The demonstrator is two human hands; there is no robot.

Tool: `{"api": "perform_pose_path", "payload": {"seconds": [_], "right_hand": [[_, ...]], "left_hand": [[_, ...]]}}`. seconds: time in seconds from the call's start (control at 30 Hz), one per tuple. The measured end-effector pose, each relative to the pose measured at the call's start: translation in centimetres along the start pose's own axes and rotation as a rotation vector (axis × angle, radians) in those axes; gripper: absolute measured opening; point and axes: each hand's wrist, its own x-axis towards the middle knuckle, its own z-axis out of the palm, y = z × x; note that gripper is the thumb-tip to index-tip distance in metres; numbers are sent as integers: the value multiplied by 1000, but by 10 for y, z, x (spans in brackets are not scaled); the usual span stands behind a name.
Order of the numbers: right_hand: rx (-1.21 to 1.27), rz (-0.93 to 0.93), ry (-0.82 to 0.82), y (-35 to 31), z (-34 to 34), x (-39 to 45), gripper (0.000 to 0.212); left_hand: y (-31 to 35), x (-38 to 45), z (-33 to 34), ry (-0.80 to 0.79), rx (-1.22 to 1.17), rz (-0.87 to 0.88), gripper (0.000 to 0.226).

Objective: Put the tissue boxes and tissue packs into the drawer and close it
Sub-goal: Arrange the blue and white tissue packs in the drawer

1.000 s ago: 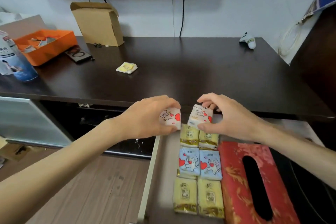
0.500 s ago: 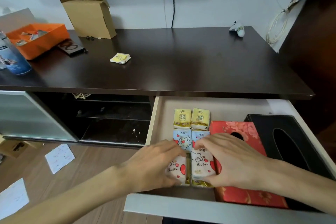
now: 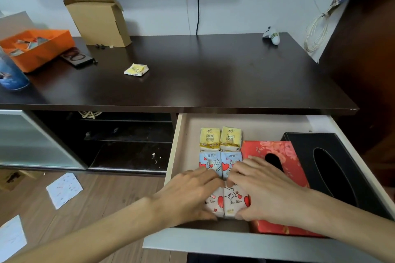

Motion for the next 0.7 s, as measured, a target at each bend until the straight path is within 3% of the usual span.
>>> {"api": "perform_pose_path", "payload": {"seconds": [0.13, 0.3, 0.47, 0.57, 0.7], "right_hand": [[65, -3, 42, 0, 0, -2, 50], [270, 94, 221, 13, -12, -4, 13], [352, 122, 339, 42, -46, 37, 9], [356, 120, 435, 58, -67, 84, 5], [379, 126, 512, 72, -84, 146, 23]], "left_hand": [[-3, -2, -1, 14, -67, -13, 66], [-12, -9, -19, 96, -106, -91, 43], [-54, -2, -71, 231, -124, -302, 18], [-97, 14, -107, 356, -138, -430, 20], [-177, 39, -135, 498, -68, -622, 22]]}}
